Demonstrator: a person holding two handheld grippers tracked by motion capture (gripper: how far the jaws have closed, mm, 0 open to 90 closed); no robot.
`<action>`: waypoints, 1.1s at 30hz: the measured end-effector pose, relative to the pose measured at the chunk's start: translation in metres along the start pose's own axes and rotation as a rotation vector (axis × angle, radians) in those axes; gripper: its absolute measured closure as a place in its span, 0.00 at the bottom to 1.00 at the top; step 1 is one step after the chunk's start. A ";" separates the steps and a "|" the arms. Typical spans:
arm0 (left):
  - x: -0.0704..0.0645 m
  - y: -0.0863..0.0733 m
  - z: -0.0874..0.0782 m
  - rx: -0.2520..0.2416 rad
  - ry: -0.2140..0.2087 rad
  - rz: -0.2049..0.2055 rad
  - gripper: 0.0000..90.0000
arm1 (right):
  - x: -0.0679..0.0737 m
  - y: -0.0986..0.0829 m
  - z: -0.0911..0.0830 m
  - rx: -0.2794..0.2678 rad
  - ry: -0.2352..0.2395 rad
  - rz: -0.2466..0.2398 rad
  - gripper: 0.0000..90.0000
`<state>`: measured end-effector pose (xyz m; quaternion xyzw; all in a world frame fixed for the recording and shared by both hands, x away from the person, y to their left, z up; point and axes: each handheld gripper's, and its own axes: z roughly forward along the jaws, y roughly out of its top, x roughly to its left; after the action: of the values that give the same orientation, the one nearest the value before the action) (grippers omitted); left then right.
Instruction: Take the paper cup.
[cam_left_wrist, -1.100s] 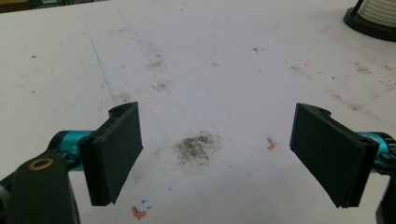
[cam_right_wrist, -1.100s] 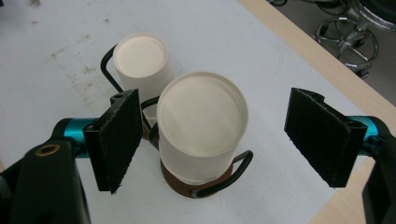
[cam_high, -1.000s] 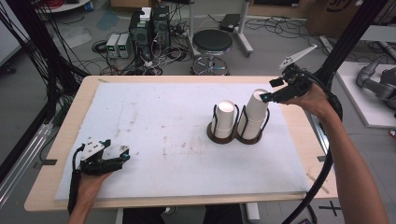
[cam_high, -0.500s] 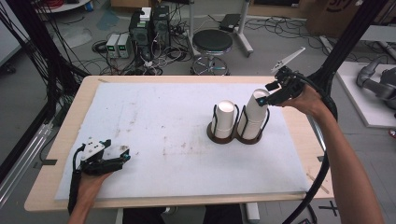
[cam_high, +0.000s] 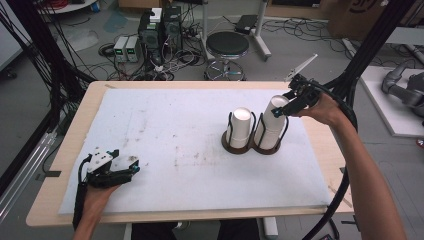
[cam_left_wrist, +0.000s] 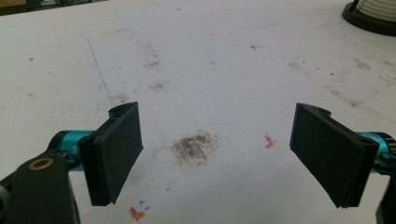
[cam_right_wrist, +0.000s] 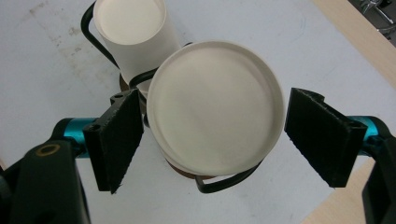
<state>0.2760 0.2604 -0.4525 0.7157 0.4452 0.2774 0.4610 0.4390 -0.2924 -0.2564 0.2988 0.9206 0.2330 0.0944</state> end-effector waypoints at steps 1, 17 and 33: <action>0.000 0.000 0.000 0.000 0.001 0.000 0.19 | 0.000 0.000 0.001 0.006 -0.004 0.003 0.23; -0.001 0.000 0.001 0.005 0.002 0.007 0.19 | 0.000 0.002 0.005 0.035 0.015 -0.004 0.35; -0.002 0.001 0.002 0.018 0.001 0.021 0.19 | 0.001 0.003 0.003 0.022 0.012 -0.022 0.36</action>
<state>0.2769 0.2581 -0.4526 0.7242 0.4405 0.2786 0.4515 0.4404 -0.2890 -0.2577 0.2883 0.9268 0.2237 0.0885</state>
